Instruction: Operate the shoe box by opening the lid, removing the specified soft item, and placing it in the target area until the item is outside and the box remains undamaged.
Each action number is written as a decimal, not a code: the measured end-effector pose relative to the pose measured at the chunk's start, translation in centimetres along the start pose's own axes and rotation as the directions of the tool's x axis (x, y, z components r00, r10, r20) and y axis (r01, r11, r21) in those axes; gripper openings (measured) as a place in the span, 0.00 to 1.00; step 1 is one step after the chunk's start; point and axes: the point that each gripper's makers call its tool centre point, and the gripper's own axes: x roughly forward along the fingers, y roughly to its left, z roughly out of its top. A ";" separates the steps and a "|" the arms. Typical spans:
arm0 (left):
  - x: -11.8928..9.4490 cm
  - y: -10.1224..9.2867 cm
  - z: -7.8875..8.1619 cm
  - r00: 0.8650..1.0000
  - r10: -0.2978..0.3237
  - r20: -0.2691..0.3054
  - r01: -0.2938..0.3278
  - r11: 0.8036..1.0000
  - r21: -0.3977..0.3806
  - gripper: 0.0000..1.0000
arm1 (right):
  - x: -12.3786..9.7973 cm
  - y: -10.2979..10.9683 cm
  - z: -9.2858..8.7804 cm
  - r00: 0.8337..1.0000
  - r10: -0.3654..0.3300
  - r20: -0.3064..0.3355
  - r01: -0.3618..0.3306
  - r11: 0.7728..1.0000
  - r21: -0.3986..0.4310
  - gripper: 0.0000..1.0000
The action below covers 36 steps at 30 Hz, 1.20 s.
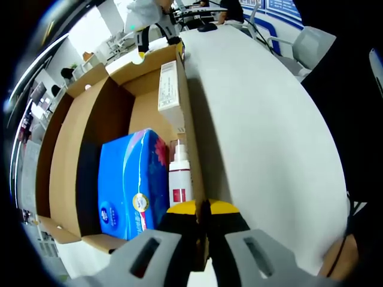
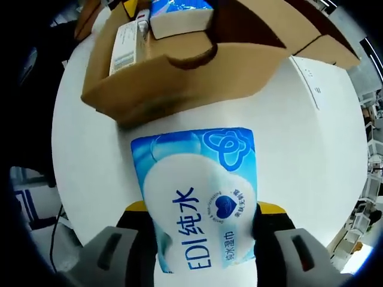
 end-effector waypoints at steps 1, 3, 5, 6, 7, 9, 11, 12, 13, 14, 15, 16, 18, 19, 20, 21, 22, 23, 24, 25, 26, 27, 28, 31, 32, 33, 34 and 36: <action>0.0 0.0 0.0 1.000 0.000 0.000 0.000 1.000 0.001 0.03 | -0.2 -0.1 0.0 1.000 -0.002 0.001 0.002 1.000 0.000 0.64; 0.0 0.0 0.0 1.000 0.000 0.002 0.000 1.000 0.000 0.03 | -0.8 -0.1 -0.2 1.000 0.004 0.005 -0.004 1.000 -0.005 0.64; 0.0 0.0 0.0 1.000 0.000 0.001 0.000 1.000 0.000 0.03 | -1.2 -0.2 -0.5 1.000 0.003 0.013 -0.003 1.000 -0.005 0.64; 0.0 -0.1 0.0 1.000 0.000 0.000 0.000 1.000 -0.001 0.03 | -1.4 -0.3 -0.8 1.000 0.003 0.013 -0.003 1.000 -0.004 0.64; 0.0 -0.1 0.0 1.000 -0.001 0.000 0.001 1.000 -0.001 0.03 | -1.4 -0.3 -0.9 1.000 0.002 0.010 -0.002 1.000 -0.007 0.64; 0.0 -0.1 0.0 1.000 -0.001 0.000 0.001 1.000 -0.001 0.03 | -1.5 -0.4 -1.4 1.000 0.002 0.003 -0.002 1.000 -0.012 0.63; 0.0 -0.1 0.0 1.000 -0.001 0.001 0.001 1.000 0.001 0.03 | -1.6 -0.5 -1.8 1.000 0.003 0.002 -0.003 1.000 -0.018 0.63; 0.0 -0.1 0.0 1.000 -0.001 0.001 0.001 1.000 0.000 0.03 | -1.6 -0.5 -1.9 1.000 0.005 0.003 -0.005 1.000 -0.013 0.63; 0.0 -0.1 0.0 1.000 -0.002 0.001 0.002 1.000 0.000 0.03 | -1.6 -0.4 -2.0 1.000 0.005 0.006 -0.005 1.000 -0.015 0.63; 0.0 -0.1 0.0 1.000 -0.001 0.001 0.001 1.000 0.000 0.03 | -1.6 -0.5 -2.1 1.000 0.002 0.009 -0.001 1.000 -0.021 0.63; 0.0 -0.1 0.0 1.000 -0.002 0.000 0.002 1.000 -0.001 0.03 | -1.6 -0.5 -2.2 1.000 0.001 0.011 -0.001 1.000 -0.026 0.63; 0.0 -0.1 0.0 1.000 -0.002 0.000 0.002 1.000 -0.002 0.03 | -1.7 -0.6 -2.2 1.000 -0.001 0.015 0.001 0.999 -0.032 0.63; 0.0 -0.1 0.0 1.000 0.000 0.001 0.000 1.000 -0.004 0.03 | -1.7 -0.7 -2.3 1.000 -0.003 0.021 0.004 0.999 -0.042 0.63; 0.0 -0.1 0.0 1.000 0.000 -0.001 0.000 1.000 -0.003 0.03 | -1.6 -0.8 -2.3 1.000 -0.004 0.023 0.005 0.999 -0.049 0.63; 0.0 -0.1 0.0 1.000 0.000 -0.002 0.000 1.000 -0.004 0.03 | -1.5 -0.8 -2.3 1.000 -0.004 0.023 0.006 0.999 -0.049 0.63; 0.0 -0.1 0.0 1.000 -0.001 -0.003 0.001 1.000 -0.006 0.03 | -1.4 -0.8 -2.2 1.000 -0.004 0.024 0.005 0.998 -0.056 0.63; 0.0 -0.1 0.0 1.000 -0.001 -0.004 0.001 1.000 -0.006 0.03 | -1.4 -0.7 -2.2 1.000 -0.003 0.025 0.005 0.998 -0.066 0.63; 0.0 0.1 0.0 1.000 -0.001 -0.003 0.001 1.000 -0.006 0.03 | -1.4 -0.7 -2.1 1.000 -0.003 0.027 0.005 0.997 -0.071 0.63; 0.0 0.2 0.0 1.000 -0.001 -0.002 0.001 1.000 -0.005 0.03 | -1.4 -0.7 -2.0 0.999 -0.001 0.034 0.004 0.998 -0.069 0.63; 0.0 0.3 0.0 1.000 -0.001 -0.002 0.001 1.000 -0.005 0.03 | -1.5 -0.8 -1.9 0.999 0.001 0.046 0.002 0.998 -0.061 0.63; 0.0 0.4 -0.1 1.000 -0.001 -0.002 0.001 1.000 -0.007 0.03 | -1.5 -0.8 -1.8 0.999 0.003 0.054 0.001 0.998 -0.061 0.62; 0.0 0.5 -0.1 1.000 -0.001 -0.003 0.001 1.000 -0.006 0.03 | -1.5 -0.8 -1.7 0.998 0.003 0.061 0.001 0.998 -0.063 0.62; 0.0 0.5 -0.1 1.000 -0.001 -0.003 0.001 1.000 -0.006 0.03 | -1.4 -0.9 -1.7 0.998 0.005 0.064 -0.001 0.998 -0.065 0.62; 0.0 0.7 -0.1 1.000 -0.002 -0.003 0.002 1.000 -0.006 0.03 | -0.8 -0.8 -1.9 0.998 0.010 0.056 -0.006 0.996 -0.087 0.62; -0.1 0.7 -0.1 1.000 -0.002 -0.003 0.002 1.000 -0.007 0.03 | -0.7 -0.9 -1.9 0.998 0.001 0.059 0.004 0.995 -0.098 0.62; -0.1 0.7 -0.1 1.000 -0.003 -0.003 0.003 1.000 -0.007 0.03 | -0.7 -1.0 -1.9 0.998 0.000 0.063 0.006 0.996 -0.094 0.62; -0.1 0.8 -0.1 1.000 -0.003 -0.002 0.003 1.000 -0.007 0.03 | -0.7 -1.1 -2.0 0.998 0.003 0.067 0.002 0.997 -0.081 0.62; -0.1 0.8 -0.1 1.000 -0.003 -0.003 0.003 1.000 -0.007 0.03 | -0.4 -1.1 -2.3 0.998 0.007 0.056 -0.002 0.996 -0.086 0.62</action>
